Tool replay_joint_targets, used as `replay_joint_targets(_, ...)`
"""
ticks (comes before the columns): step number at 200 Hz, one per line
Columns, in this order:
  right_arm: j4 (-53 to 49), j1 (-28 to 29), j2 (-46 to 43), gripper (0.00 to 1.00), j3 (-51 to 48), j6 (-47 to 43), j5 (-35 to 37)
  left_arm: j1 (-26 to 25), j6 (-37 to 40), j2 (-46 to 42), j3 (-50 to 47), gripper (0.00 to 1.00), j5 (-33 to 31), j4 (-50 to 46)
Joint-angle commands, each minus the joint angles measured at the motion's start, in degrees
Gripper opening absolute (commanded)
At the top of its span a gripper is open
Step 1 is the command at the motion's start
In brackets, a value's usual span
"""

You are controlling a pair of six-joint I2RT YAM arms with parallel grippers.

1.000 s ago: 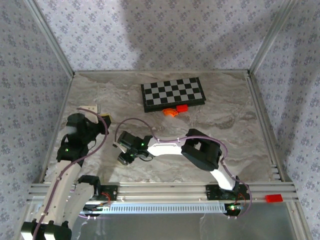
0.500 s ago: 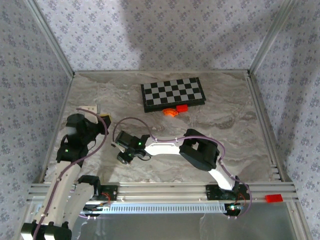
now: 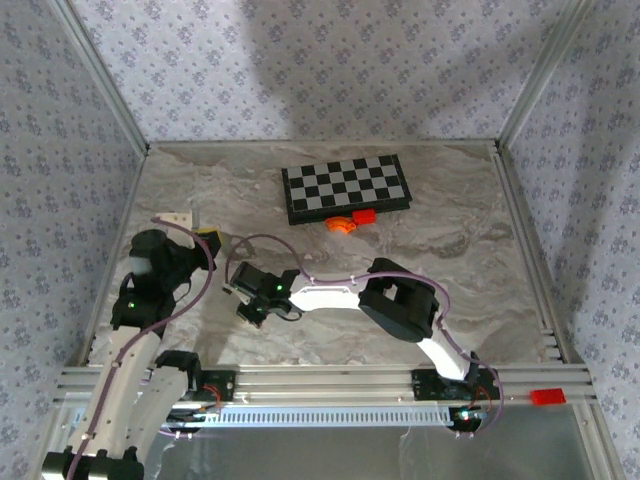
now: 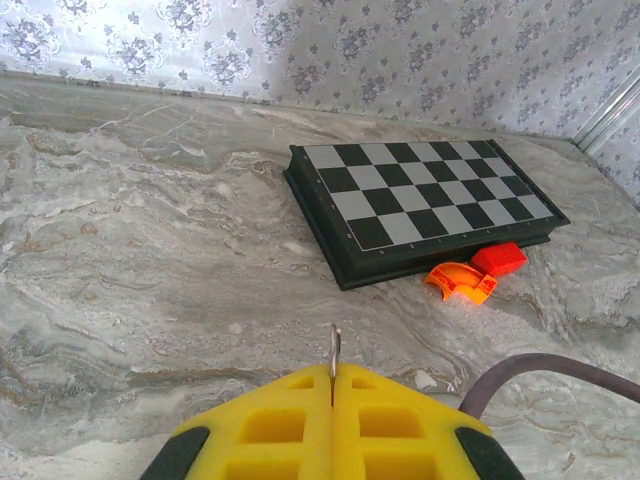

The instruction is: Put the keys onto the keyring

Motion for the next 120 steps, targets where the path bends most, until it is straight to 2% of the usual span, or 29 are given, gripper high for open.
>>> replay_joint_targets(1, -1.06, -0.25, -1.42, 0.17, -3.31, 0.22, 0.30, 0.54, -0.46, -0.99, 0.51, 0.00, 1.07, 1.12)
replay_joint_targets(36, 3.30, -3.21, -6.82, 0.10, -10.81, 3.23, -3.62, 0.45, -0.54, -1.43, 0.08, 0.00, 1.63, 1.33)
replay_joint_targets(70, 3.13, -6.10, -14.18, 0.06, -19.14, 3.45, -2.87, 0.45, -0.70, -1.62, -0.27, 0.00, 1.63, 1.36)
replay_joint_targets(95, 2.69, -8.55, -20.02, 0.06, -24.38, 2.47, -1.93, 0.45, -0.90, -1.53, -0.48, 0.00, 2.06, 1.52)
replay_joint_targets(120, 2.32, -10.68, -25.12, 0.08, -28.84, 0.18, -4.48, 0.40, -1.07, -1.61, -0.54, 0.00, 2.80, 1.57)
